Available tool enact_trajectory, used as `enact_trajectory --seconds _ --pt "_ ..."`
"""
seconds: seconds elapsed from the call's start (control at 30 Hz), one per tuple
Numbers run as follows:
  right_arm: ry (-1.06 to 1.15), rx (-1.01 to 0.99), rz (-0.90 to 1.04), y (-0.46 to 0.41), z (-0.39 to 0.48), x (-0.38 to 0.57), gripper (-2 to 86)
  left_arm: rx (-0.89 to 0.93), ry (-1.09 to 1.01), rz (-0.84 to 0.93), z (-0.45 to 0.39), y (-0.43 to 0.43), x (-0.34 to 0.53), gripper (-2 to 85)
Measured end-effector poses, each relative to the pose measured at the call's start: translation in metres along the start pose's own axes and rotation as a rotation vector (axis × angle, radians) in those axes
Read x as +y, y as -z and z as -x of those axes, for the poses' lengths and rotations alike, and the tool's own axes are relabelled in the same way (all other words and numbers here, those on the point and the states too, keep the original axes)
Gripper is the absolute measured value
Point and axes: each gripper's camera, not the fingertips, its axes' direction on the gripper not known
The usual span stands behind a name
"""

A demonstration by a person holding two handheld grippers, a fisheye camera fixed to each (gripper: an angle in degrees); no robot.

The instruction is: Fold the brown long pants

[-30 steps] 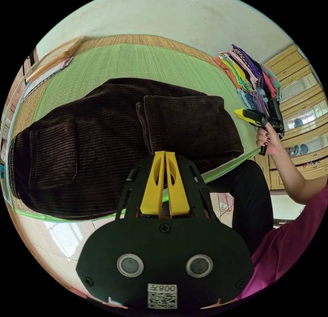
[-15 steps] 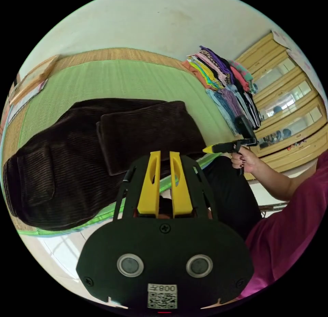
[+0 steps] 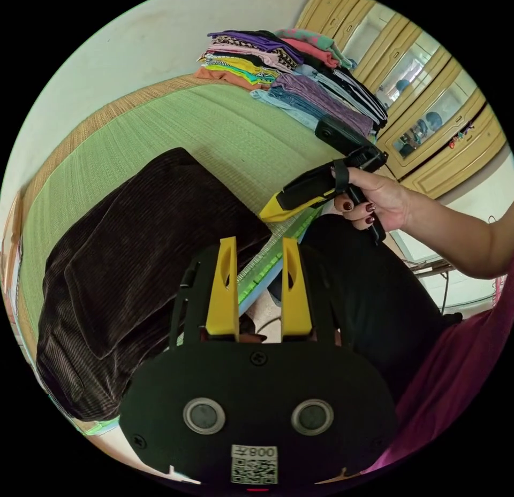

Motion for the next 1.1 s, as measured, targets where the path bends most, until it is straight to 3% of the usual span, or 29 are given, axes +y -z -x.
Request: enact_trajectory --seconds 0.33,0.5,0.63,0.8,1.1 --pt "0.03 -0.072 0.034 -0.009 -0.023 -0.012 7.4 -0.118 0.07 0.049 -0.021 -0.012 -0.037 10.5" --pt "0.055 -0.089 0.026 0.001 -0.031 -0.025 7.4 -0.01 0.122 0.018 -0.006 -0.008 -0.037 6.9" --pt "0.036 -0.103 -0.101 0.032 -0.043 -0.037 8.1 0.069 0.166 -0.014 0.006 -0.004 -0.032 5.6" --pt "0.007 0.008 -0.174 0.047 -0.051 -0.1 9.5 0.079 0.156 -0.036 0.006 -0.003 -0.029 5.1" --pt "-0.034 -0.013 -0.113 0.021 -0.05 -0.201 7.6 0.098 0.147 -0.072 0.012 -0.017 -0.012 4.5"
